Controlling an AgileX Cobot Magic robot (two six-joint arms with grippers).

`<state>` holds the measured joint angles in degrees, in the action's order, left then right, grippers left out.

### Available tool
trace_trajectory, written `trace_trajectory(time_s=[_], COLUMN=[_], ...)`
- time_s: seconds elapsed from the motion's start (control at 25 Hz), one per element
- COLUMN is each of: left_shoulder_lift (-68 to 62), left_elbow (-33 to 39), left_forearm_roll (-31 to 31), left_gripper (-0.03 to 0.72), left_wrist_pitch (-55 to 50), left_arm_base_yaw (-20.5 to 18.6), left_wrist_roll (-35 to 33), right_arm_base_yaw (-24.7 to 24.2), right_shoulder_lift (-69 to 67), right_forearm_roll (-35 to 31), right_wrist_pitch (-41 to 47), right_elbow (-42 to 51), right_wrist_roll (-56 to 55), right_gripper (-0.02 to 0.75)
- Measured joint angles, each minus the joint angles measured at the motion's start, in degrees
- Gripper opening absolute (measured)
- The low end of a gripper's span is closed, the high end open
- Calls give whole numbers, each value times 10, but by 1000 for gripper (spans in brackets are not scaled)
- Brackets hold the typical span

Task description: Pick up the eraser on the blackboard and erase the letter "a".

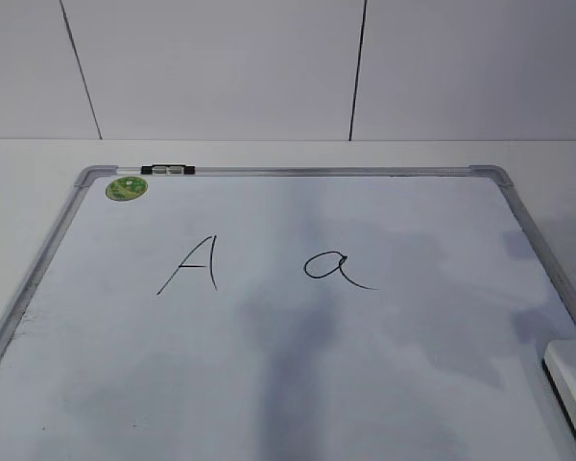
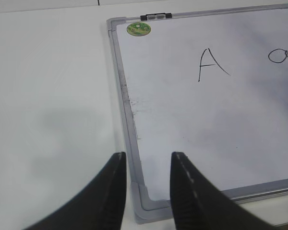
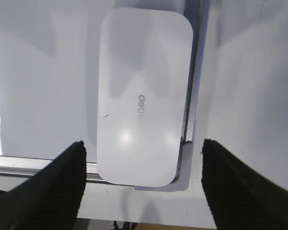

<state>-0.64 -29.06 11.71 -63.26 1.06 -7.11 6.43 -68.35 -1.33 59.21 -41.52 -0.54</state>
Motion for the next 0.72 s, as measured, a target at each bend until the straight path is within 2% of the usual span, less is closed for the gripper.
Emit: trace_trajectory(time_s=[0.72], left_shoulder_lift=[0], left_elbow=[0], left_forearm_roll=[0], left_gripper=[235], left_wrist_pitch=[0], left_arm_base_yaw=[0], left_wrist_roll=[0], right_arm_base_yaw=[0], right_shoulder_lift=[0], right_forearm_roll=[-4], right_wrist_pitch=[-17], right_elbow=[0], right_wrist_roll=[-12], right_gripper=[594])
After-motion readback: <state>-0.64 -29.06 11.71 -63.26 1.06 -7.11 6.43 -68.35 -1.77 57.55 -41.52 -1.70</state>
